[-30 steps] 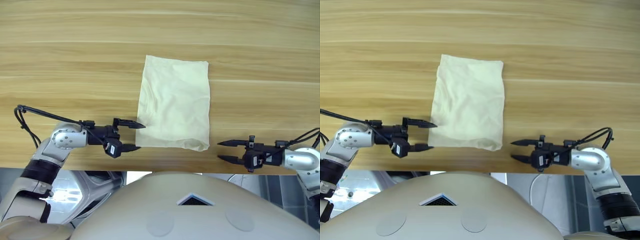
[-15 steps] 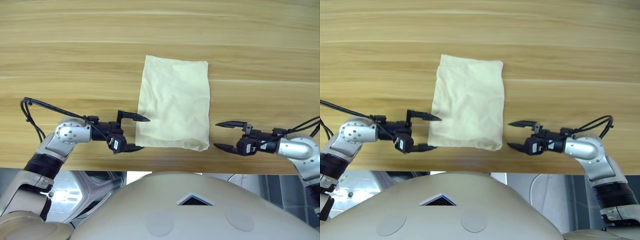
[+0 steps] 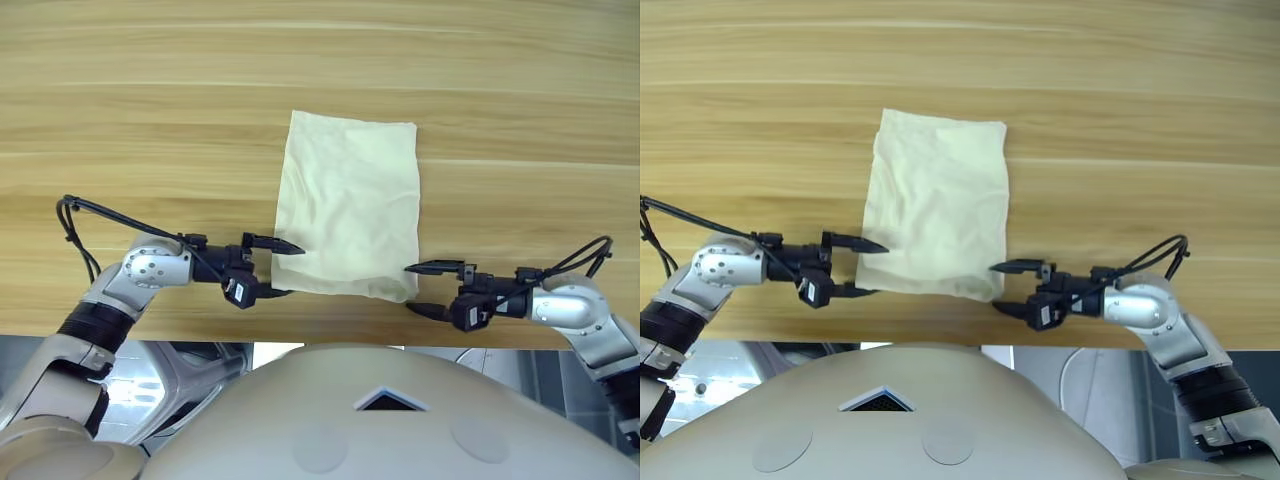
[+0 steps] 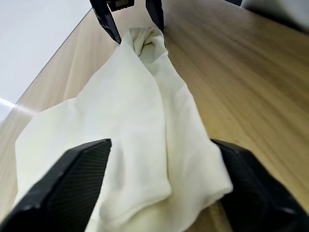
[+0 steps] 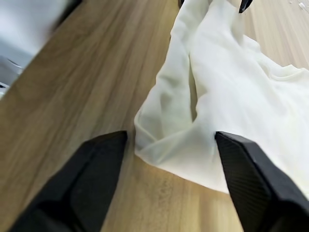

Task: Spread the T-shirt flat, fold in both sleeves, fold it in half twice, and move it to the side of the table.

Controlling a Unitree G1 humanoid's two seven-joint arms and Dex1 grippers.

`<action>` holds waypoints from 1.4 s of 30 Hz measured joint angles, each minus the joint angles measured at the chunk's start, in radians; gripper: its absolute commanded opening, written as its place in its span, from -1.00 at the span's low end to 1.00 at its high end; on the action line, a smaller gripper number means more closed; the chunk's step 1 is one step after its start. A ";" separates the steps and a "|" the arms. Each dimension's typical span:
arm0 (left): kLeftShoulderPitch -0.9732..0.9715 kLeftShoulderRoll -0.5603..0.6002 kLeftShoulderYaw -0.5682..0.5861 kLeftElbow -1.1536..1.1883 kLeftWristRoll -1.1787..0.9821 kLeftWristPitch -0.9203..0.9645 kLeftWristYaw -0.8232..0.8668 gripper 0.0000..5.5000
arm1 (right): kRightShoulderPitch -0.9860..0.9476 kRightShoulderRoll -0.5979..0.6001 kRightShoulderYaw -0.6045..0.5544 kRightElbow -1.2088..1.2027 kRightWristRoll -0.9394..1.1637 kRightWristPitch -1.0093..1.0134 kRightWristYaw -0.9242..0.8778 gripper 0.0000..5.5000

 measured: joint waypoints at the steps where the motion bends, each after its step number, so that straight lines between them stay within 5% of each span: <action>1: 0.000 0.001 -0.004 0.002 0.000 0.000 0.000 0.09 | 0.001 0.000 0.004 0.000 -0.002 0.000 -0.001 -0.09; 15: -0.002 -0.003 -0.021 0.021 0.031 0.000 0.007 -0.77 | 0.000 -0.002 0.026 0.004 -0.027 0.000 -0.008 -0.99; 21: -0.016 -0.003 -0.022 0.019 0.031 0.004 0.007 -1.00 | -0.001 -0.003 0.028 0.006 -0.028 0.001 -0.010 -1.00; 30: 0.008 0.014 -0.028 -0.022 -0.027 0.050 -0.027 -1.00 | 0.027 -0.055 0.000 -0.028 0.009 0.010 0.005 -1.00; 42: 0.109 0.130 0.016 -0.258 -0.254 0.146 -0.146 -1.00 | 0.192 -0.202 -0.177 -0.230 0.211 -0.026 0.050 -1.00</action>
